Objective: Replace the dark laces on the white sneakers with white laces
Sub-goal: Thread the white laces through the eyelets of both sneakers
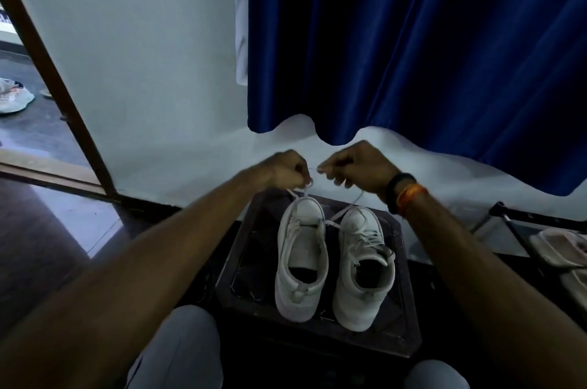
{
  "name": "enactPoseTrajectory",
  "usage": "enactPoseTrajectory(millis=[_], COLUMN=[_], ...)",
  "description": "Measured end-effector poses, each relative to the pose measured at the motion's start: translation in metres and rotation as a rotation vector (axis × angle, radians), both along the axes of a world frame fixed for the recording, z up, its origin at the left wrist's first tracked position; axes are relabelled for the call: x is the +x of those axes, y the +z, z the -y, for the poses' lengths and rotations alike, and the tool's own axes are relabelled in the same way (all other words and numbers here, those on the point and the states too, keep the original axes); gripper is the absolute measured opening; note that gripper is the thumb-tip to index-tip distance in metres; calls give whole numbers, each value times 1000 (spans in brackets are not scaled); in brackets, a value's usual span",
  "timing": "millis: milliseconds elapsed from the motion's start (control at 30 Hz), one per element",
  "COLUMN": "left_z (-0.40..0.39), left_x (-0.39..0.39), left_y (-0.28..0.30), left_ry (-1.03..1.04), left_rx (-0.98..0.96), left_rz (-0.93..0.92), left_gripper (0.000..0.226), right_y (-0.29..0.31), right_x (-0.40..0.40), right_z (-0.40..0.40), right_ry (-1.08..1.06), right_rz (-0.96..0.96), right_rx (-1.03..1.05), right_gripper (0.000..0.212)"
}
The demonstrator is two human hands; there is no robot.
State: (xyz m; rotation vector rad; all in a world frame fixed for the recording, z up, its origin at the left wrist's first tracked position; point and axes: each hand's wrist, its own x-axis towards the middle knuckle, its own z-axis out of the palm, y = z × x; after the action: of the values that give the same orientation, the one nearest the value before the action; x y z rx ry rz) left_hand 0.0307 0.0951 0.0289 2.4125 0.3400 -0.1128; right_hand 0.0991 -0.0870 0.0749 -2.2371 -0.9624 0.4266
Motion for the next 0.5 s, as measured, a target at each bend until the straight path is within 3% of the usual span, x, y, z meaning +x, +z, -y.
enactPoseTrajectory(millis=[200,367,500], left_z=[13,28,43], left_x=[-21,-51,-70], left_y=[-47,-48,-46], left_ry=[77,225,209], left_rx=[-57,-87,-173], left_rz=[47,185,113], left_gripper=[9,18,21], right_y=[-49,-67,-82], right_x=[-7,-18,-20], right_z=[-1,-3,-3], right_ry=[-39,26,45], right_rz=[-37,-10,52], right_rx=[-34,-76,-154], right_gripper=[12,8,6])
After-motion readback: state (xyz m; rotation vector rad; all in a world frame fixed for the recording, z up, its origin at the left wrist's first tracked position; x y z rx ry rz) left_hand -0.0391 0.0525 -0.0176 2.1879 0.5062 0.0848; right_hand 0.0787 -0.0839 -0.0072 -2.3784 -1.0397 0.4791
